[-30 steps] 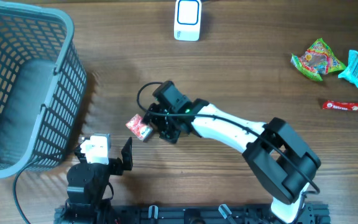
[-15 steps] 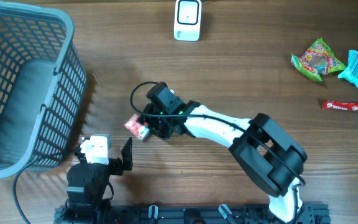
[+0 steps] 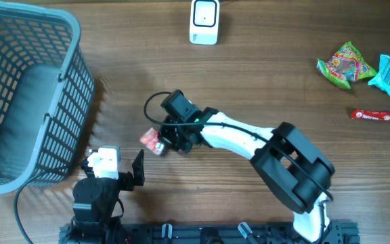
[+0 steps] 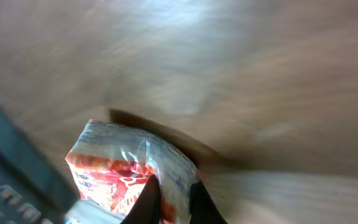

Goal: Scan the item barcode
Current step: 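Lift the tissue pack and hold it before the scanner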

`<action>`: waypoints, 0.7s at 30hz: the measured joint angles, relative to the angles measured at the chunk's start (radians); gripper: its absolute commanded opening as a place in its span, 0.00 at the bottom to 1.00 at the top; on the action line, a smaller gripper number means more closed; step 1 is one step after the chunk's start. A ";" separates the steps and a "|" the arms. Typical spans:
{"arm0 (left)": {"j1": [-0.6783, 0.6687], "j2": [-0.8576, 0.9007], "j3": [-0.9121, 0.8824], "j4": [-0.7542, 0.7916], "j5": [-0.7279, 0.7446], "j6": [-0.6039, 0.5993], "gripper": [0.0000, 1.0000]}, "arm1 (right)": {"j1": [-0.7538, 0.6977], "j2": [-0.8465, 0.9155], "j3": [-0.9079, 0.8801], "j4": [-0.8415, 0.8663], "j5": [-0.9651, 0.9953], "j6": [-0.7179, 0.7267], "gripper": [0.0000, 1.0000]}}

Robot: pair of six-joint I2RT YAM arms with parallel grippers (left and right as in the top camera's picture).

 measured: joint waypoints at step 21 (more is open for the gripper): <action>0.000 0.000 0.000 0.000 0.000 0.000 1.00 | -0.470 -0.540 -0.061 -0.839 -0.475 -0.557 0.04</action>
